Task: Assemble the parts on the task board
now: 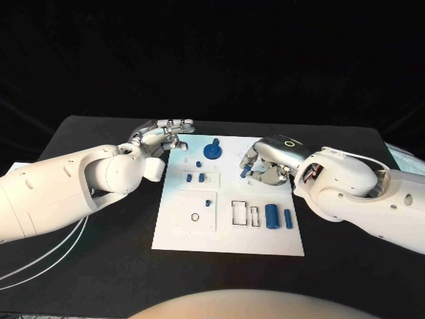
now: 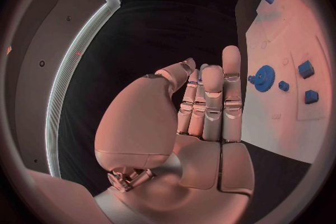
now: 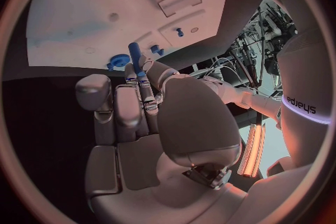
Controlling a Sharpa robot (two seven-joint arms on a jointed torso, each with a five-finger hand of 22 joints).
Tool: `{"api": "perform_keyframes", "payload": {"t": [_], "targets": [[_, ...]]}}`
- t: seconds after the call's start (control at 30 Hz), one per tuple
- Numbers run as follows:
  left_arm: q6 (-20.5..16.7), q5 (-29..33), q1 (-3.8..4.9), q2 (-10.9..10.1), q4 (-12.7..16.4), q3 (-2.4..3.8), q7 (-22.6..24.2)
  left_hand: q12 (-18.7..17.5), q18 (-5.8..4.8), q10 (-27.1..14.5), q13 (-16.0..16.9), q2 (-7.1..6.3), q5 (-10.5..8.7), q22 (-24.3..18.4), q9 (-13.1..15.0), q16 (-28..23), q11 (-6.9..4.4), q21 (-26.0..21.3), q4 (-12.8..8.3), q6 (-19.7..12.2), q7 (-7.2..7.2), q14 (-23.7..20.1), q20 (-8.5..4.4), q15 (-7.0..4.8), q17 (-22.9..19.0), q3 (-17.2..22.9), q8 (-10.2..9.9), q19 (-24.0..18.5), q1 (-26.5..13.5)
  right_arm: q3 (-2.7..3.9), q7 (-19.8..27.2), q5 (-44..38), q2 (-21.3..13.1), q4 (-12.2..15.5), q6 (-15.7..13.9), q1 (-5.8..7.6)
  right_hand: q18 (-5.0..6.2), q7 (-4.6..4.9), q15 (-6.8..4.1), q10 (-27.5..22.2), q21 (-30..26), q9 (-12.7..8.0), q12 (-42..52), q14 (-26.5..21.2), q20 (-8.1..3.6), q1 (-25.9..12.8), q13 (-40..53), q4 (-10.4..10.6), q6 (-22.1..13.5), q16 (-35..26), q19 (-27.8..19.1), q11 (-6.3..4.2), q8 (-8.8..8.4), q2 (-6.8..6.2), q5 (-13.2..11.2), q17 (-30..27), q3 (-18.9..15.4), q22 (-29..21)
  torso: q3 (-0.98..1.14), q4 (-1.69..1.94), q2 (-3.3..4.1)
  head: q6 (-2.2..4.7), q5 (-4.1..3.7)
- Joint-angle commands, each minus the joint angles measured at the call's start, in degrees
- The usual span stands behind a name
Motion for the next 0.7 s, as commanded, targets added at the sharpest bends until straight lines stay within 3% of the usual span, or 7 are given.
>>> {"api": "perform_keyframes", "payload": {"t": [0.03, 0.3, 0.7], "targets": [[1.17, 0.02, -0.05, 0.22, -0.02, 0.04, 0.22, 0.05, 1.08, -0.37, 0.02, 0.47, 0.21, -0.05, -0.07, -0.2, 0.05, -0.38, -0.09, -0.33, -0.14, -0.51, -0.08, -0.04, -0.05, -0.35, 0.39, -0.36, 0.25, 0.02, 0.88, 3.55, 1.26, 1.46, -0.99, -0.35, -0.96, 0.11, -0.37, 1.9, 0.33, 0.01, -0.1, 1.55, -0.17, 1.07, 0.06, 0.08, 0.29, 0.22, 0.35, -1.6, 0.17, 0.54, 0.4, -0.01, 0.38, 0.03, 0.03, 0.03, 0.06, -0.15, 0.32], [1.3, 0.02, -0.15, 0.55, -0.12, 0.04, 0.23, 0.05, 1.08, -0.37, 0.02, 0.47, 0.21, -0.05, -0.07, -0.2, 0.05, -0.38, -0.09, -0.33, -0.14, -0.51, -0.08, -0.04, -0.05, -0.35, 0.39, -0.36, 0.25, -0.4, 2.46, 4.04, 6.8, 2.17, -0.19, -3.02, -0.94, 0.23, -0.32, 1.83, 0.27, -0.01, -0.38, 1.52, -0.19, 1.03, 0.02, -0.02, 0.12, 0.2, 0.26, -1.5, 0.05, 0.55, 0.45, -0.1, 0.67, -0.16, -0.05, 0.14, 0.04, -0.34, 0.93], [1.36, 0.02, -0.17, 0.74, 0.03, 0.04, 0.16, 0.11, 1.08, -0.43, 0.02, 0.52, 0.2, -0.07, -0.06, -0.18, 0.06, -0.41, -0.13, -0.37, -0.13, -0.53, -0.07, -0.03, -0.06, -0.39, 0.42, -0.37, 0.28, -1.37, 4.02, 3.29, 12.71, -1.48, 2.38, -6.53, -0.93, 0.41, -0.2, 1.64, 0.24, -0.07, -0.9, 1.46, -0.13, 0.78, -0.04, -0.12, -0.19, 0.14, 0.14, -1.31, -0.17, 0.47, 0.5, -0.3, 1.07, -0.32, -0.1, 0.02, 0.11, -0.62, 1.46]]}}
